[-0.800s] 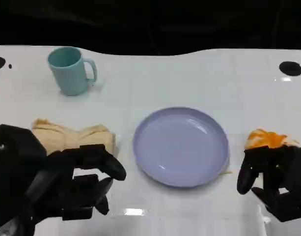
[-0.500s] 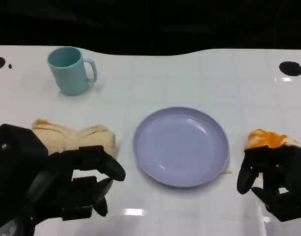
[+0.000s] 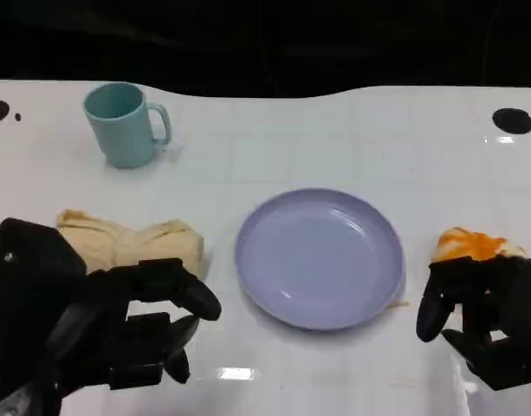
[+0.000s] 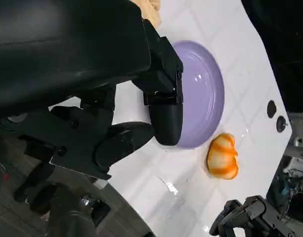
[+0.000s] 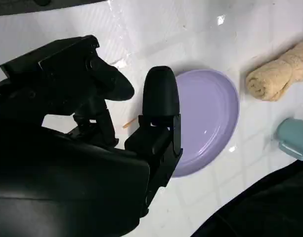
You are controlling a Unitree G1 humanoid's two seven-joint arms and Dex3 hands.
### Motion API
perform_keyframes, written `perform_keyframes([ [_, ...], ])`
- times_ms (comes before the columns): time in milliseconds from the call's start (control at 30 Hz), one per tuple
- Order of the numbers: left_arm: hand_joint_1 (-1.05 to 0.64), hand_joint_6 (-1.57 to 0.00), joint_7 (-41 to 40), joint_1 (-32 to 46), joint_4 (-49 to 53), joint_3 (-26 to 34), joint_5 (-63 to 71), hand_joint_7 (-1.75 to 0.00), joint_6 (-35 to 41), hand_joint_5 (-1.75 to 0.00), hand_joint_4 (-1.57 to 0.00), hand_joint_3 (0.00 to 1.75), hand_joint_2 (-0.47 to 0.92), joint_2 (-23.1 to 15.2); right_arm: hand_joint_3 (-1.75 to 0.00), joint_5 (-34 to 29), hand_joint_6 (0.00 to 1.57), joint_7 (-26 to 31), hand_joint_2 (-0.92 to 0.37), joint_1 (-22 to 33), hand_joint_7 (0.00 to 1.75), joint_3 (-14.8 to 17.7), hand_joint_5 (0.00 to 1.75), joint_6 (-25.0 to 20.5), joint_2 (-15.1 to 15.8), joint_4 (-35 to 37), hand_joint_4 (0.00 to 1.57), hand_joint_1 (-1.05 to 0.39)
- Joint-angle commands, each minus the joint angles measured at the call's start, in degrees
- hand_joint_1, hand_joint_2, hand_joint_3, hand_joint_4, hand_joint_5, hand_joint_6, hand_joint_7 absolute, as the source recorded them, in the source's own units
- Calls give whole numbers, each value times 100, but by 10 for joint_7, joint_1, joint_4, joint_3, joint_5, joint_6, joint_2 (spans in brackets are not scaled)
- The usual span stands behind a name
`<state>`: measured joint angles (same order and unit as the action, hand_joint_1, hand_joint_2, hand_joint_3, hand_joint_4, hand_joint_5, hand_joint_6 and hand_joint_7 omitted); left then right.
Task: Grasp the towel on the left side of the plate with the left hand and place it into the plate.
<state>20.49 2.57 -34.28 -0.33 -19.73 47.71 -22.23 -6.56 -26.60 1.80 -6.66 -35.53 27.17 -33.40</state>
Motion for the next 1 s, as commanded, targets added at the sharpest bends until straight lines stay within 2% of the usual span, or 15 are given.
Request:
perform_keyframes([
  [33,-17,-62,-10,-4,-6,4,9,-134,-2,-162,-58,72,77,-8,-100,1,66,2,-62,-3,145,0,173,-1,5,-5,68,3],
  [200,-17,-67,-13,-1,-8,-2,35,-106,-25,-151,-62,80,72,-17,-99,-1,66,4,-63,-3,145,-2,172,-2,5,-5,68,2],
  [367,-17,-71,-10,7,-6,-14,76,-77,-75,-143,-58,56,85,-30,-97,-2,66,5,-64,-4,144,-6,171,-2,5,-5,67,2],
  [500,-22,-64,-1,6,-2,-39,144,-48,-138,-115,-48,40,92,-68,-102,-3,67,8,-62,-3,146,-7,173,-2,3,-6,68,1],
  [567,-25,-60,7,2,2,-53,179,-42,-169,-107,-44,37,92,-94,-101,-7,66,8,-62,-3,145,-10,172,1,6,-5,68,1],
  [600,-27,-58,9,0,4,-57,192,-32,-178,-97,-44,33,92,-102,-100,-8,66,8,-62,-3,144,-11,170,3,6,-4,68,2],
  [667,-29,-56,13,-6,6,-66,218,-26,-191,-90,-44,30,92,-116,-99,-9,67,7,-63,-3,144,-12,170,9,6,-1,68,2],
  [733,-35,-49,22,-16,9,-76,248,-15,-200,-75,-38,26,92,-136,-98,-11,67,8,-63,-3,143,-14,169,16,7,2,69,2],
  [767,-36,-48,21,-24,14,-86,275,-12,-213,-71,-37,25,92,-148,-98,-10,67,7,-63,-2,143,-13,169,20,6,4,69,2],
  [833,-40,-45,16,-35,30,-100,322,-5,-241,-53,-40,17,92,-163,-98,-10,67,7,-63,-3,143,-13,169,22,4,6,70,2],
  [900,-41,-44,16,-40,41,-104,346,-2,-258,-44,-41,13,92,-164,-98,-11,68,7,-63,-3,142,-14,169,21,4,7,70,1],
  [1000,-47,-32,33,-74,72,-138,428,0,-281,-35,-32,12,92,-193,-99,-17,68,8,-62,-4,141,-18,169,20,6,6,71,0],
])
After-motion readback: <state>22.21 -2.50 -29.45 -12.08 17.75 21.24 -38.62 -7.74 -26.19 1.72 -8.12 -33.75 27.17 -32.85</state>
